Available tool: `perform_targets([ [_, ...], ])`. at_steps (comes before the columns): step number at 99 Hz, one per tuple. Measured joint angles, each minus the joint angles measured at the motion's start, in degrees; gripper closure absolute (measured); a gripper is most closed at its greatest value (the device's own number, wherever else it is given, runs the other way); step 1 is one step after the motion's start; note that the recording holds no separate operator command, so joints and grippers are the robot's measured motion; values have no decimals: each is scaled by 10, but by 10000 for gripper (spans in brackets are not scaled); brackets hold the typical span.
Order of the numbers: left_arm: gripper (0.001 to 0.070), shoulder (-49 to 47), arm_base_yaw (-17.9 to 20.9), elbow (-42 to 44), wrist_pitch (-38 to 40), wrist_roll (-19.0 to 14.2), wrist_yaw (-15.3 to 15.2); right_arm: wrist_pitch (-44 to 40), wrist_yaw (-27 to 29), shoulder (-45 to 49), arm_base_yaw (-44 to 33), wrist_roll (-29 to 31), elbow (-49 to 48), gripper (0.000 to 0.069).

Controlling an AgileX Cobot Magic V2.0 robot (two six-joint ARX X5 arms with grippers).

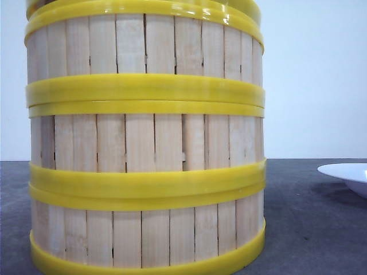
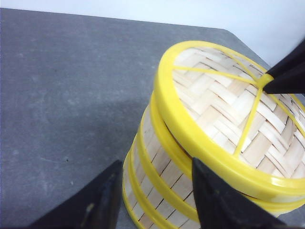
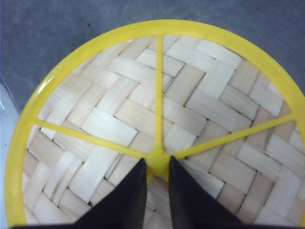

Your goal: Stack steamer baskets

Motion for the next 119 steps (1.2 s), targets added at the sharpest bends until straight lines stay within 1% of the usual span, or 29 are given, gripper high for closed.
perform_targets([
  [19, 440, 0, 0, 0, 0, 0, 0, -5, -17, 6, 1, 0, 0, 639],
  [24, 440, 0, 0, 0, 0, 0, 0, -8, -17, 10, 2, 0, 0, 628],
  [30, 440, 0, 0, 0, 0, 0, 0, -8, -17, 13, 2, 0, 0, 576],
  [36, 440, 0, 0, 0, 0, 0, 0, -7, -12, 14, 3, 0, 0, 479],
  [39, 440, 0, 0, 0, 0, 0, 0, -8, -9, 14, 3, 0, 0, 443],
  [44, 440, 0, 0, 0, 0, 0, 0, -7, 1, 14, 3, 0, 1, 411],
  [49, 440, 0, 0, 0, 0, 0, 0, -7, 11, 14, 3, 0, 2, 396],
  [69, 440, 0, 0, 0, 0, 0, 0, -8, 26, 14, 3, -5, 9, 383],
  [91, 440, 0, 0, 0, -1, 0, 0, -7, 70, 3, 3, -19, 68, 383],
  [97, 440, 0, 0, 0, -1, 0, 0, -7, 92, -11, 3, -20, 84, 383],
  [106, 440, 0, 0, 0, -4, 0, 0, -1, 143, -45, 3, -21, 103, 383],
  [119, 440, 0, 0, 0, -6, 0, 0, 8, 217, -110, 3, -21, 105, 383],
])
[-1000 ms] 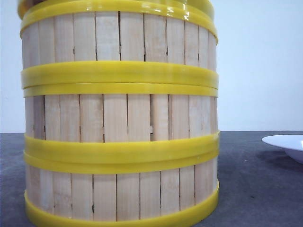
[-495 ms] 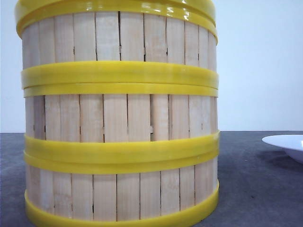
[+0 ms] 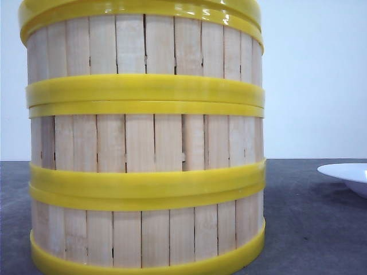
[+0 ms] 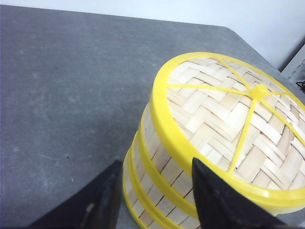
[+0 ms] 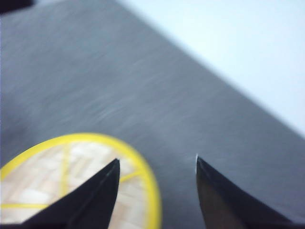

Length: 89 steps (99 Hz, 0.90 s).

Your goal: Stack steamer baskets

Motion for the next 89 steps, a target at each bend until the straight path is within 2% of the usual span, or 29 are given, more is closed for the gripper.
perform_targets([
  [25, 440, 0, 0, 0, 2, 0, 0, -14, 80, -124, -7, 3, -16, 383],
  [45, 440, 0, 0, 0, 14, 0, 0, -14, 139, -249, -7, 37, -132, 383],
  [67, 440, 0, 0, 0, 19, 0, 0, -20, 139, -362, -7, 98, -315, 383],
  [82, 440, 0, 0, 0, 23, 0, 0, -25, 137, -402, -7, 140, -378, 384],
  [86, 440, 0, 0, 0, 23, 0, 0, -32, 137, -406, -7, 146, -380, 400],
  [89, 445, 0, 0, 0, 23, 0, 0, -32, 138, -407, -7, 151, -380, 441],
])
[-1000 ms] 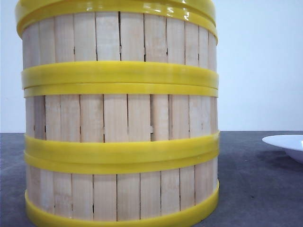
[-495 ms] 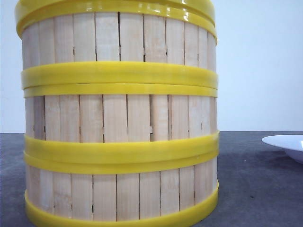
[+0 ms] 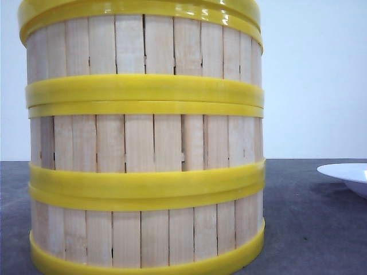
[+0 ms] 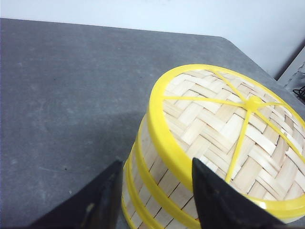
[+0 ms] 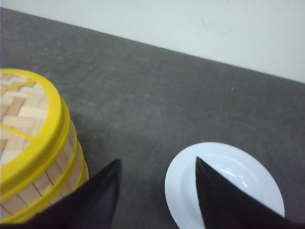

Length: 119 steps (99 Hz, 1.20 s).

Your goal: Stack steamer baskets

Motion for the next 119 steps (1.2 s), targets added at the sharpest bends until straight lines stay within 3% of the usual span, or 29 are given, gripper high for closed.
perform_targets([
  [5, 487, 0, 0, 0, 0, 0, 0, 0, 1, -1, 0, 3, 0, 554],
  [10, 587, 0, 0, 0, 0, 0, 0, -1, 2, -1, 0, 4, 0, 626],
  [16, 654, 0, 0, 0, 0, 0, 0, -1, 3, -1, 0, 6, 0, 658],
  [22, 675, 0, 0, 0, 0, 0, 0, -1, 3, 0, 0, 6, 0, 671],
  [109, 680, 0, 0, 0, -2, 5, 0, 0, 3, 0, 0, 6, 0, 680],
  [119, 680, 0, 0, 0, -3, 20, -34, 0, 4, 0, 0, 6, 0, 680],
])
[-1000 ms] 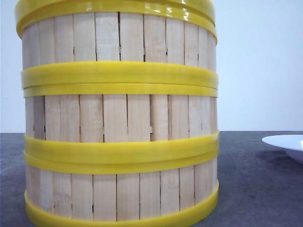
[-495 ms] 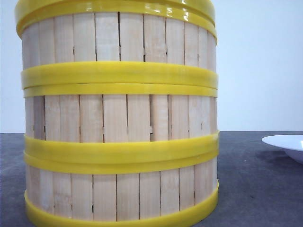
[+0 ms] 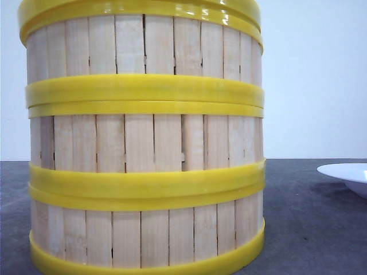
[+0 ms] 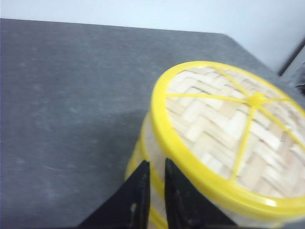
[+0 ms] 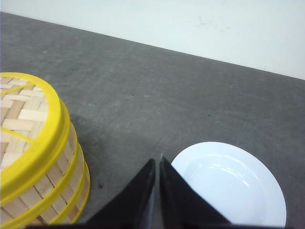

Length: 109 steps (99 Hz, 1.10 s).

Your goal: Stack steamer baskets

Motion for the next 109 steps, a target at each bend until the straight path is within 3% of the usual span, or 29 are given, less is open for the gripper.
perform_targets([
  [8, 680, 0, 15, -1, 16, 7, -60, 0, 0, 0, 0, 0, 0, 680],
  [14, 680, -1, 37, -6, 41, 10, -85, 0, 0, 0, 0, 0, 0, 680],
  [44, 680, -65, 165, -188, 202, 32, -87, 0, 0, 0, 0, 0, 0, 680],
  [56, 680, -116, 199, -269, 261, 41, -87, 0, 0, 0, 0, 0, 0, 680],
  [79, 680, -176, 210, -367, 280, 55, -122, 0, 0, 0, 0, 0, 0, 680],
  [95, 680, -195, 211, -389, 281, 57, -144, 0, 0, 0, 0, 0, 0, 680],
  [109, 680, -197, 211, -402, 283, 62, -146, 0, 0, 0, 0, 0, 0, 680],
])
